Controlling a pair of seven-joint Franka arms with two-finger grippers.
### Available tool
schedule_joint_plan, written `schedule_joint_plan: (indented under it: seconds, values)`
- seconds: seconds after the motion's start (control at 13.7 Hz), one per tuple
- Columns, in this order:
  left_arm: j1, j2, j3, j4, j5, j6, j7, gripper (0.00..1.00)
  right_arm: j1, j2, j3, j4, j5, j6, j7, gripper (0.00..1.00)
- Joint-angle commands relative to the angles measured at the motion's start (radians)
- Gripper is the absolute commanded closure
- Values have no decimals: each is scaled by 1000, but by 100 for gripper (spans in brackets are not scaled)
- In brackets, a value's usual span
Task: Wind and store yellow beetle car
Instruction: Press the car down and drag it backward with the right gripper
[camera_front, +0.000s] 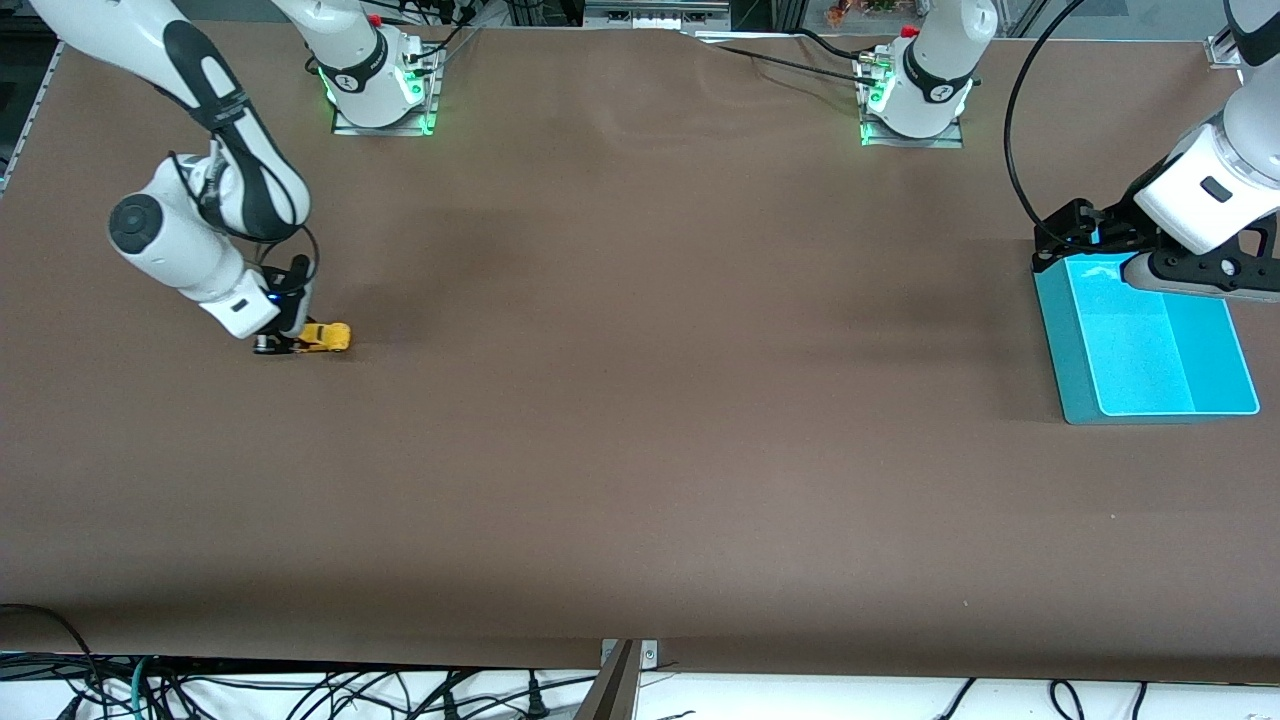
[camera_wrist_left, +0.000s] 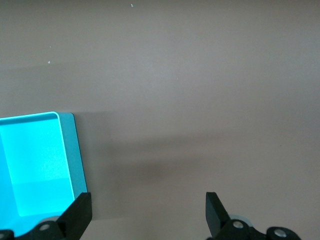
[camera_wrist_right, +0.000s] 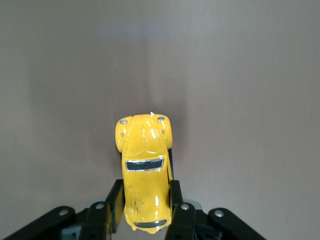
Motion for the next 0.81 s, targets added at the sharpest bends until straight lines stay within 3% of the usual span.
schedule_joint_plan:
  seconds: [0.0, 0.15, 0.37, 0.44, 0.51, 0.66, 0.73]
  values:
    - [-1, -8, -2, 8, 22, -16, 0, 0, -27, 6, -43, -8, -5, 0, -76, 100]
    - [-1, -8, -2, 8, 22, -16, 0, 0, -30, 5, -61, -6, -3, 0, -90, 100]
    - [-1, -8, 0, 8, 22, -16, 0, 0, -30, -3, -61, -5, 6, -4, -79, 87]
    - [-1, -8, 0, 8, 22, -16, 0, 0, -30, -4, -60, -3, 8, -4, -76, 77]
    - [-1, -8, 0, 8, 22, -16, 0, 0, -30, -4, -57, 1, 9, -6, -72, 55]
    - [-1, -8, -2, 8, 22, -16, 0, 0, -28, -6, -43, 32, 11, -55, -56, 0]
    - [-1, -8, -2, 8, 22, -16, 0, 0, -28, -18, -26, 58, 11, -91, -38, 0]
